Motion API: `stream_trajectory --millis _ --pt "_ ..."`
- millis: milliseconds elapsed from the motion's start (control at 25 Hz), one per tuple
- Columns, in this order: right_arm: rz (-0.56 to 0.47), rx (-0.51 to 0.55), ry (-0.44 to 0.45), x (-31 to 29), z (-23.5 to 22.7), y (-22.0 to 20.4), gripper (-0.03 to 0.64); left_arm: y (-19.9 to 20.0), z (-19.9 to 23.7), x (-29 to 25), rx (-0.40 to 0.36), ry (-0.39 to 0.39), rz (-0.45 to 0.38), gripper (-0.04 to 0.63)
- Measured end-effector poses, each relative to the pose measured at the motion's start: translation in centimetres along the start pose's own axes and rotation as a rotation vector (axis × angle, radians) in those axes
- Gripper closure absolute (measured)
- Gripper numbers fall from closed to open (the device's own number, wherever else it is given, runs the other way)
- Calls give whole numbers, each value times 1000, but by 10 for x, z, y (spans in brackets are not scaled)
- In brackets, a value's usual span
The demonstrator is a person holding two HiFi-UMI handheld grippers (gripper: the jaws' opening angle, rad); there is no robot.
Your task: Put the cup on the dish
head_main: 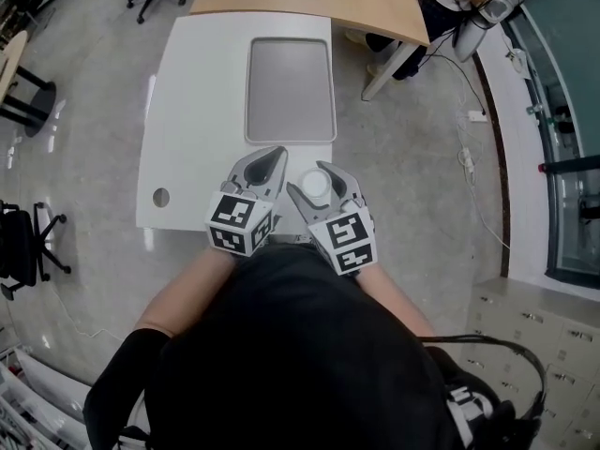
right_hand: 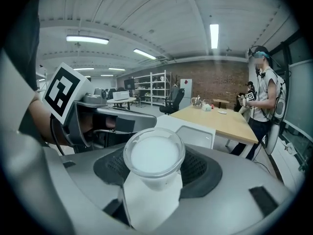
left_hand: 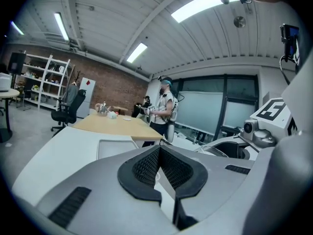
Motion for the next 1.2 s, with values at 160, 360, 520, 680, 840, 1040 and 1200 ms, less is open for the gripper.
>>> stream_trajectory --millis 160,360,520,680,840,1040,1200 --pt "-13 19 37 -4 -4 5 360 5 -1 2 -9 22 -8 589" --pt "-28 29 66 -3 -10 17 360 14 0 4 -22 51 4 589" --pt "-32 39 84 3 -17 24 360 20 -4 3 -27 65 -6 589" --pt "-40 37 105 9 -25 28 360 24 -10 1 -38 79 -3 589" --pt "-42 11 133 12 -38 29 360 27 -17 -6 -42 98 2 589" --pt "-53 24 163 14 -53 32 360 29 -25 -16 -30 134 7 589" --pt "-67 29 194 14 -72 33 360 33 -33 -30 -36 164 9 589"
Point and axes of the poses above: the fingertips, and each gripper's own axes: x backward along the fingers, z to its left, y out of its top, the point moved 7 cm from there along x, backward along the fingers, and after that the axes turned 14 degrees about -y, right-handed, at the moved point
